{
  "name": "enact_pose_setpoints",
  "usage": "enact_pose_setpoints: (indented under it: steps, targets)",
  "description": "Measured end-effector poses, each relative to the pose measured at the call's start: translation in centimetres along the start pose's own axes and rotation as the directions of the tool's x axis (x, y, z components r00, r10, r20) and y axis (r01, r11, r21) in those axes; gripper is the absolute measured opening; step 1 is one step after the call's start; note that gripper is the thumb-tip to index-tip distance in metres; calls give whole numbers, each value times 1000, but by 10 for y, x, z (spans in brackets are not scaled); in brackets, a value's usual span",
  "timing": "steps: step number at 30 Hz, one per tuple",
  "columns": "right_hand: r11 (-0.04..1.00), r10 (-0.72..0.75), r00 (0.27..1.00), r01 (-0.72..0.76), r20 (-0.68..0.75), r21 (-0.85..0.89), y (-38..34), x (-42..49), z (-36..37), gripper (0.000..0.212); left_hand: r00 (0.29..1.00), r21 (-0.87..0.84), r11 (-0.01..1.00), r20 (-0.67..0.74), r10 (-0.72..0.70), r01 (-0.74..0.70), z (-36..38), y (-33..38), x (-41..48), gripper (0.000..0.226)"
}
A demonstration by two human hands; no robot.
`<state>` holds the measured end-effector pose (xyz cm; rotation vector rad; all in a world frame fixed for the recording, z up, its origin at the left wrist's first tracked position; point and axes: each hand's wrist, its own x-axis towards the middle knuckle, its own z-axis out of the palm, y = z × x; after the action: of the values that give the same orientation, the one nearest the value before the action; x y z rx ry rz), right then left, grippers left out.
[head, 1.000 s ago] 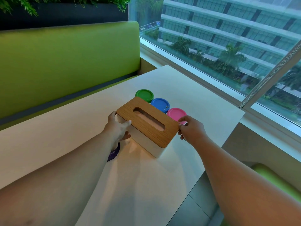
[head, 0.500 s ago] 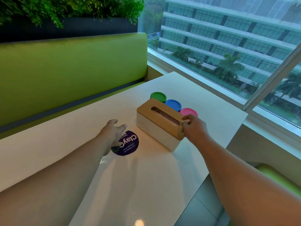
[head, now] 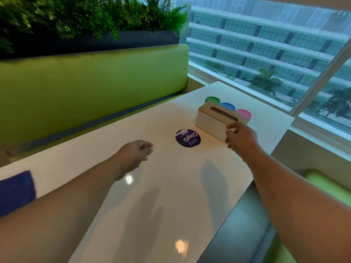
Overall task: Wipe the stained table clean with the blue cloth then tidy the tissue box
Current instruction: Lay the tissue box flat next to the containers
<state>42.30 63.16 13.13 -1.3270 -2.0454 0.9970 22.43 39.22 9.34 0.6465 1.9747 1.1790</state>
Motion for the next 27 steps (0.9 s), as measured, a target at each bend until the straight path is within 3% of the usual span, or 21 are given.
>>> enact_pose_setpoints:
  steps: [13,27]
  targets:
    - [997,-36,999,34,28,71,-23,-78,-11,17,996,148,986,-37,86,-80,-42,-3,-96,24]
    - [1000,2,1000,-2,31,24,-4,-69,-32,18,972,370,903,0,236,-220,-17,35,-96,24]
